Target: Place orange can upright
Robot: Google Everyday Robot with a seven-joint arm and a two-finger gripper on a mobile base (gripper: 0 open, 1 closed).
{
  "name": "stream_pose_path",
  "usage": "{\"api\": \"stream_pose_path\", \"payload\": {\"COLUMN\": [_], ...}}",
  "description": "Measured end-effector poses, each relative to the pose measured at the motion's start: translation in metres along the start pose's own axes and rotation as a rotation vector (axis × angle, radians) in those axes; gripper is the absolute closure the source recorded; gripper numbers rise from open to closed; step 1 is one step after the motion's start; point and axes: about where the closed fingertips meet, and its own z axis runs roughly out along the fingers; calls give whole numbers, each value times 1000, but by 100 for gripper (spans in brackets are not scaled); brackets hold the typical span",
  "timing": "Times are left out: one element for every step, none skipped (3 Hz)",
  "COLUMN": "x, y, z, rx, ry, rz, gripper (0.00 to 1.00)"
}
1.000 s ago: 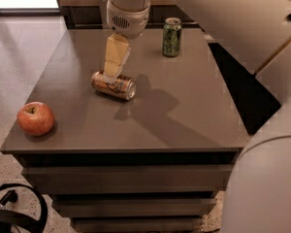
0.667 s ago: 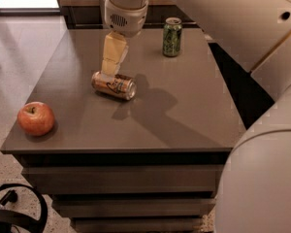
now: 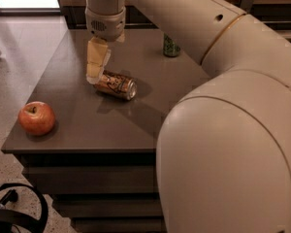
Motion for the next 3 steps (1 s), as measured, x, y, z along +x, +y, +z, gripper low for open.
{"api": "stream_pose_path", "payload": {"x": [-4, 4, 16], "y": [0, 5, 9], "z": [15, 29, 34], "rx": [-23, -43, -47], "ry": [9, 25, 41], "rz": [11, 43, 80], "gripper": [0, 0, 0]}}
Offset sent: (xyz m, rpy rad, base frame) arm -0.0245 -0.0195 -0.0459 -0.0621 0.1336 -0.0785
